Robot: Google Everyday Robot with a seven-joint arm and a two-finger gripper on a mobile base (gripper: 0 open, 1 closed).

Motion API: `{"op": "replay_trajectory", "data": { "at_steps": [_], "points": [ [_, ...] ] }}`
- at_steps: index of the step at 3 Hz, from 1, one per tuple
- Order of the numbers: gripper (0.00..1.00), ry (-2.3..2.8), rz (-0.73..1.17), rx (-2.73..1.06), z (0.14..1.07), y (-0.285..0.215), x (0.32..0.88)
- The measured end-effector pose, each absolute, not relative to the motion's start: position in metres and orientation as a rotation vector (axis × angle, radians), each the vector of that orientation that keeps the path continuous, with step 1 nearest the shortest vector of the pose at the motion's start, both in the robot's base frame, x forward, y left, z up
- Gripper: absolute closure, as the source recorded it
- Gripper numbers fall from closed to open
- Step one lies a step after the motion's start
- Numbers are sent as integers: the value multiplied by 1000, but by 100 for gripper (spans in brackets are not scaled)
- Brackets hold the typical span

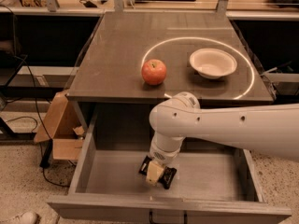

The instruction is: Pick rxbar chocolate from top drawer and place on counter

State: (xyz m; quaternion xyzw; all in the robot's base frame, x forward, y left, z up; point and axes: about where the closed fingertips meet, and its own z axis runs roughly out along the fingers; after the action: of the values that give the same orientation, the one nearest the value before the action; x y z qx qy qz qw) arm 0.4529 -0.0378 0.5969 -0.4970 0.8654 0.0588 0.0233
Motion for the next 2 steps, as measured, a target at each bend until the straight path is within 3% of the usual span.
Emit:
{"op": "replay_trajectory", "data": {
  "at_steps": [2],
  "points": [
    [72, 2679, 182, -1541, 597, -38, 453]
  ]
}}
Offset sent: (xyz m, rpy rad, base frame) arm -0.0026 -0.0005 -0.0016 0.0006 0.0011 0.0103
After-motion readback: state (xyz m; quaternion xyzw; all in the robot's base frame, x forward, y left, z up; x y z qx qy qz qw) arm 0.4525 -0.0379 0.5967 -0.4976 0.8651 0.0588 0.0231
